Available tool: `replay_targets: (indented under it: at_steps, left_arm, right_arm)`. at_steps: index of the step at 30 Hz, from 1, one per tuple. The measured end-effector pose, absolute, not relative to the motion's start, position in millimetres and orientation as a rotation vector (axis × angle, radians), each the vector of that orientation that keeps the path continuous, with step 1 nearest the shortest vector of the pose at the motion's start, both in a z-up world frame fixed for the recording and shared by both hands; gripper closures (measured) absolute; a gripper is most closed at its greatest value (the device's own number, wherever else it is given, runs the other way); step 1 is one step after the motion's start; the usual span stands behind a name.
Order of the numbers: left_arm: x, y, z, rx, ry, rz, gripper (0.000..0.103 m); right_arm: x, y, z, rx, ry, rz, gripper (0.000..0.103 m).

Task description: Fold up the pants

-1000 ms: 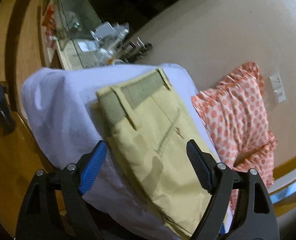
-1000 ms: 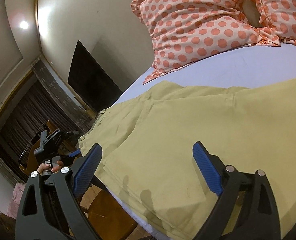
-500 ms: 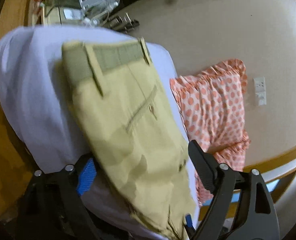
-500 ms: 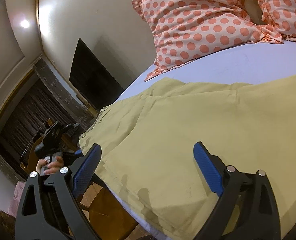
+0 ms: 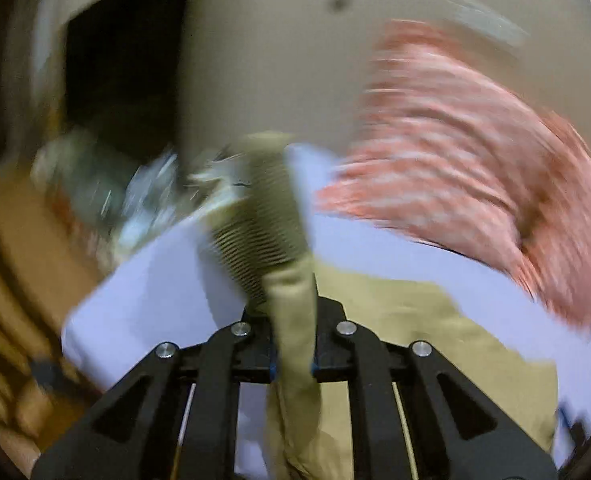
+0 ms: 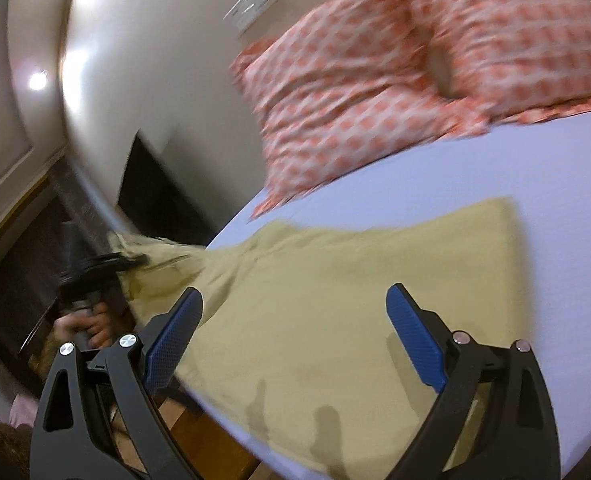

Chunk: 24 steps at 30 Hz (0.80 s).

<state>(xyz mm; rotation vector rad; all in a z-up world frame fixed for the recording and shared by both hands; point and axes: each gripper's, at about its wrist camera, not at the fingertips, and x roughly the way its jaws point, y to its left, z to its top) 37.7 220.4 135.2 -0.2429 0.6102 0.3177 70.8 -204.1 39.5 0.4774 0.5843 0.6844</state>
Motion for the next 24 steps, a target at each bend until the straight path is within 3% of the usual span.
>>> replay_targets:
  at_steps: [5, 9, 13, 17, 19, 21, 24]
  left_arm:
    - [38.9, 43.8, 142.2, 0.126, 0.557, -0.071, 0.092]
    - [23.6, -66.2, 80.9, 0.363, 0.650, -0.355, 0.092]
    - [8.4, -109.0, 21.4, 0.569, 0.662, -0.353, 0.091]
    - [-21.0, -92.7, 37.8, 0.555, 0.574, -0.393, 0.078]
    - [-35.0, -73.8, 59.5, 0.485, 0.546, -0.435, 0.059]
    - [-30.8, -52.2, 80.4, 0.379, 0.541, -0.428, 0.032]
    - [15.1, 24.0, 92.6, 0.163, 0.627, -0.232, 0.027]
  right_arm:
    - [63.7, -271.7, 46.9, 0.568, 0.516, 0.513, 0.008]
    - [63.5, -308.2, 44.4, 0.659, 0.524, 0.461, 0.008]
    - [80.2, -313.6, 28.2, 0.736, 0.640, 0.490, 0.008]
    - [105.3, -291.2, 9.6, 0.689, 0.796, 0.507, 0.008]
    - [113.0, -276.9, 7.7, 0.630, 0.835, 0.503, 0.010]
    - [120.8, -259.9, 8.5, 0.572, 0.868, 0.513, 0.013]
    - [125.4, -242.0, 9.6, 0.495, 0.876, 0.544, 0.014]
